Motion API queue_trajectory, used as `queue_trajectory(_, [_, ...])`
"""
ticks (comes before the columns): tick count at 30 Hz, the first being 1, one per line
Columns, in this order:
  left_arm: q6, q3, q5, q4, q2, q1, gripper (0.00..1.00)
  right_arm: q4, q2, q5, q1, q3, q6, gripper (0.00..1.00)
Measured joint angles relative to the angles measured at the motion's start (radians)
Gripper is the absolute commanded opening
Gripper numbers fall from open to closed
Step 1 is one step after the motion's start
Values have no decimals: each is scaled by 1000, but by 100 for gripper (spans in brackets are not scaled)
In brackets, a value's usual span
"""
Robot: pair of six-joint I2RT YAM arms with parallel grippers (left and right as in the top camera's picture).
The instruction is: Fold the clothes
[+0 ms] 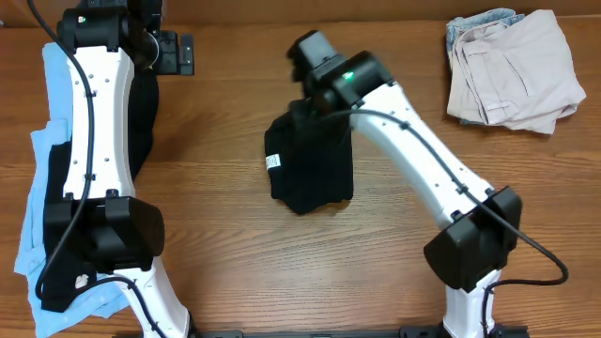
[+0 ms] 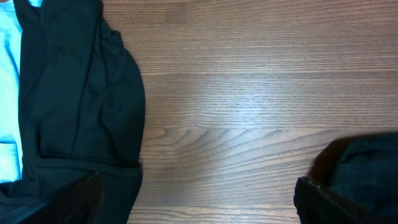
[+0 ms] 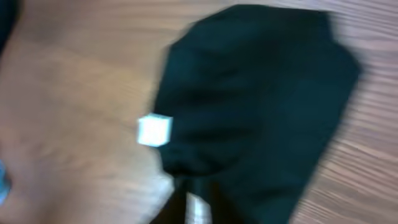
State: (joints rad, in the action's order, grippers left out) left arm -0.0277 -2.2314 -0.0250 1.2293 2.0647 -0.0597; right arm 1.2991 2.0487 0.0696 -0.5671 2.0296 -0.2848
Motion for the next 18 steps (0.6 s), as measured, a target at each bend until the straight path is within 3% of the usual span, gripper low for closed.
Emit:
queue_trajectory(5, [0,0,0,0,0,0,100,-117,2,-13,95,-166,-10,4])
queue_trajectory(12, [0,0,0,0,0,0,100,-331,21,34,93,-420,12,4])
queue_trajectory(18, [0,18,0,-13,0,0,100,-401,22,49,95,-482,23,7])
